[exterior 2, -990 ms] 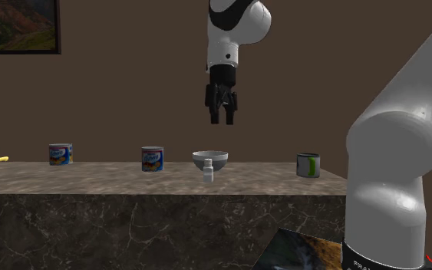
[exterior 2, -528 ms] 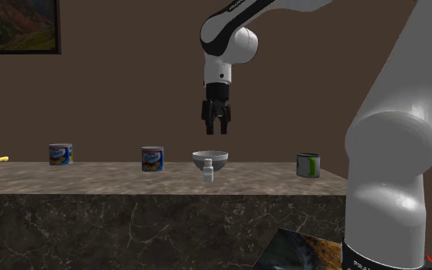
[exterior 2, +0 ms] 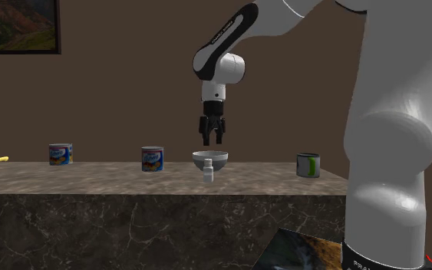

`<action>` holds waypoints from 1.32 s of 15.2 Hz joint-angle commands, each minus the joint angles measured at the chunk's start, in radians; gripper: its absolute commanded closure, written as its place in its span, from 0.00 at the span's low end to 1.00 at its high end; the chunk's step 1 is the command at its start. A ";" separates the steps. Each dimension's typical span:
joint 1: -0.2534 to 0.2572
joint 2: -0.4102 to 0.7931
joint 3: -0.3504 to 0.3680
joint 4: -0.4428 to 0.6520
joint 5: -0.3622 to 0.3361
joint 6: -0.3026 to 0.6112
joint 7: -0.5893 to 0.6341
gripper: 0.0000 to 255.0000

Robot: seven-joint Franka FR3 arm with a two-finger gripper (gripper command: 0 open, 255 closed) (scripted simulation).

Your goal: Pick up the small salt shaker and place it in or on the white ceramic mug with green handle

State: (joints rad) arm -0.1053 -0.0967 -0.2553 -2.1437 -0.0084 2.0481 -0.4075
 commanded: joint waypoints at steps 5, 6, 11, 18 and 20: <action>-0.033 0.225 -0.035 0.171 0.070 0.053 -0.097 0.00; -0.034 0.225 -0.034 0.171 0.070 0.054 -0.097 0.00; -0.036 0.254 -0.031 0.137 0.081 0.115 -0.105 0.00; -0.037 0.271 -0.030 0.122 0.088 0.146 -0.109 0.00; -0.037 0.271 -0.030 0.122 0.088 0.146 -0.109 0.00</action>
State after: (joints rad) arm -0.1420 0.1742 -0.2850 -2.0218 0.0800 2.1943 -0.5168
